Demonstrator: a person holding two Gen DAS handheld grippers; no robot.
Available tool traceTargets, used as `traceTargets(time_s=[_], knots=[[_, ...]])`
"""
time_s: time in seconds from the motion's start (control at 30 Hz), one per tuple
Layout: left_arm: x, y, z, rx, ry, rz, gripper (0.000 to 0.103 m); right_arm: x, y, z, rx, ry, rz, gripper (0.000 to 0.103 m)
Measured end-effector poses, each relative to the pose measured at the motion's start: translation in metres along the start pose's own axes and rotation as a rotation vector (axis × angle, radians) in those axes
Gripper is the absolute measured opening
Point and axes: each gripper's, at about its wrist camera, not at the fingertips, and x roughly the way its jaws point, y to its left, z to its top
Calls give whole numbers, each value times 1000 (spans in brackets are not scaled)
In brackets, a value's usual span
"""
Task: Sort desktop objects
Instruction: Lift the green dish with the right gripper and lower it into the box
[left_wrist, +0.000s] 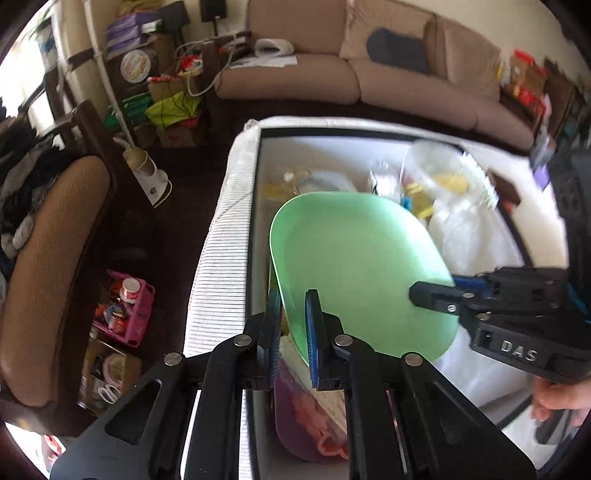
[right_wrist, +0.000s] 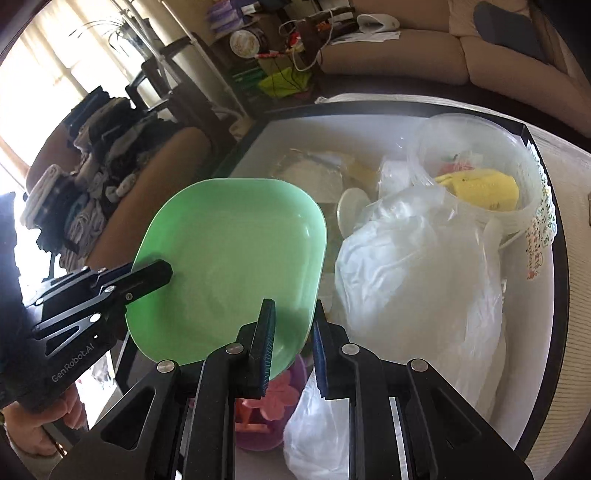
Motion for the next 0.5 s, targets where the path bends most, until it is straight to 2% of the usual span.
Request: traceTargets(time_s=[0.07,0.17,0.23,0.27,0.3,0.37,0.43,0.5], knots=[[18,-14,4,49,38,43,15,4,-9,1,20,27,-8,18],[40,-19,9,28,99,33,17,15,-12,3,-9,109,-55,17],[39,-17,11,9,87,43,18,15,-10,5,-11,124,-62,17],[36,-15,12,0,75,49,22,13,-9,6,-8,118,-57,17],[33,-14,12,-8,66,45,30,10,-8,7,-8,111,-52,18],[22,-12,10,-13,48,20,35,4,-3,9,-23,101,-46,23],[10,-12,8,-8,29,39,44,-6,0,9,-41,91,-45,39],[-1,-10,6,-13,13,35,48,-16,1,9,-47,85,-45,44]])
